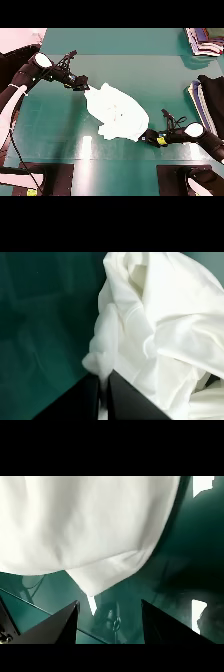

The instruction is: Fold the shirts.

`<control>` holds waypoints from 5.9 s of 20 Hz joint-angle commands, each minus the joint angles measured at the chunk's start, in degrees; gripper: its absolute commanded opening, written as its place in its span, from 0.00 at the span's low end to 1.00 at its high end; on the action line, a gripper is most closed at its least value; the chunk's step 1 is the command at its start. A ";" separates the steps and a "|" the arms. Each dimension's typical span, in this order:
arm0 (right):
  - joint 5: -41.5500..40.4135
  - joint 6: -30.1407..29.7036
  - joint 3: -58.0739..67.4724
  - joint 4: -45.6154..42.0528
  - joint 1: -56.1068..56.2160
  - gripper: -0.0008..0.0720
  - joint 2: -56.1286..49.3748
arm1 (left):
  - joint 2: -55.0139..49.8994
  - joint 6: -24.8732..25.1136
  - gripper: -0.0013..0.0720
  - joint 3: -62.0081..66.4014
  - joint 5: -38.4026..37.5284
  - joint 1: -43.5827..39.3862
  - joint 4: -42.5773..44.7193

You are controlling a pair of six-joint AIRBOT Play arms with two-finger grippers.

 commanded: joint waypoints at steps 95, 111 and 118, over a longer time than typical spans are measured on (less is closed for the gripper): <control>29.35 -16.92 38.84 -13.86 -38.05 0.47 -5.53 | 20.55 5.75 0.06 -36.20 7.02 17.11 1.05; 16.63 -20.46 6.67 -11.89 -50.97 0.60 -12.85 | 24.92 5.97 0.06 -32.50 7.15 17.11 1.01; 16.57 -20.48 18.97 -11.85 -38.51 0.03 -8.22 | 31.76 2.78 0.06 -27.82 5.84 17.11 4.55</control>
